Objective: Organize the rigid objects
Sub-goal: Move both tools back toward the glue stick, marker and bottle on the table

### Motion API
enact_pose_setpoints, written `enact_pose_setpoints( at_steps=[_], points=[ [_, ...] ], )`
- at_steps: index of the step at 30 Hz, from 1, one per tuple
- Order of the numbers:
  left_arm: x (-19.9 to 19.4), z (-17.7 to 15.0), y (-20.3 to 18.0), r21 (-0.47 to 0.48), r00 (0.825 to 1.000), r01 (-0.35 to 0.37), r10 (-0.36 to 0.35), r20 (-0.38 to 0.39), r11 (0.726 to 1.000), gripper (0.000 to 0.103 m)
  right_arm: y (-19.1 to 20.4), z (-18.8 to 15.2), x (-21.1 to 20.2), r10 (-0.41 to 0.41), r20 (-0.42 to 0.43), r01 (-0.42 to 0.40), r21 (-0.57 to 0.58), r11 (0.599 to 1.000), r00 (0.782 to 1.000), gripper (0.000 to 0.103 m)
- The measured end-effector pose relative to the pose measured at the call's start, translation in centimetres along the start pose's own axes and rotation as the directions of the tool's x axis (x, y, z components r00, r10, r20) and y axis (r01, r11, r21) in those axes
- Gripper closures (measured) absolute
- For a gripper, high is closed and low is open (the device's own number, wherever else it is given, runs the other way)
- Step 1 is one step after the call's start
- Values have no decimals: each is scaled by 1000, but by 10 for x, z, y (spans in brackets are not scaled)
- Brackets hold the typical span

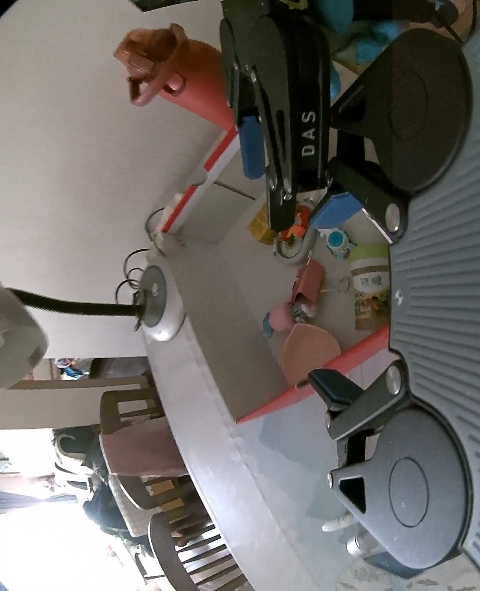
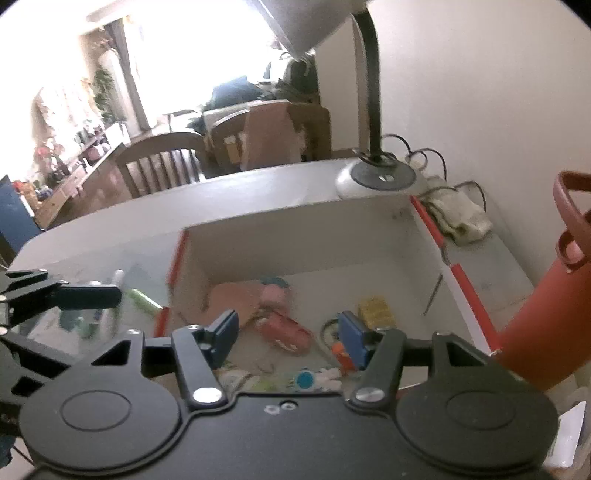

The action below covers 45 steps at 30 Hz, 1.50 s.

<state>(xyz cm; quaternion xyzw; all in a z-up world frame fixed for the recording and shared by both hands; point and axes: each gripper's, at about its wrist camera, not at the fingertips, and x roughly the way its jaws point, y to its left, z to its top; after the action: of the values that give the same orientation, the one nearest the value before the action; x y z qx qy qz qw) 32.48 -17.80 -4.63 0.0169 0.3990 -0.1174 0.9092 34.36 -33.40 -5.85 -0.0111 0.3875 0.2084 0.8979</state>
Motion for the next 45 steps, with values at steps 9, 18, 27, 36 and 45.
enact_pose_setpoints(
  at_steps=[9,18,27,36,45],
  points=[
    [-44,-13,20,-31,999,-2,4,54,1000,20,32,-1,-29,54,65,-51,-40,998,996,39],
    [-75,-36,50,-85,997,-34,40,66,996,20,69,-6,-32,127,77,-123,-63,990,989,21],
    [-98,-69,95,-174,993,-82,94,67,981,19,111,-11,-23,197,62,-188,-121,975,978,8],
    [-106,-101,139,-264,992,-103,120,47,959,13,149,-11,1,224,41,-216,-147,965,974,7],
    [-95,-120,177,-315,976,-196,217,32,929,0,177,-8,46,199,-3,-197,-157,968,980,7]
  ],
)
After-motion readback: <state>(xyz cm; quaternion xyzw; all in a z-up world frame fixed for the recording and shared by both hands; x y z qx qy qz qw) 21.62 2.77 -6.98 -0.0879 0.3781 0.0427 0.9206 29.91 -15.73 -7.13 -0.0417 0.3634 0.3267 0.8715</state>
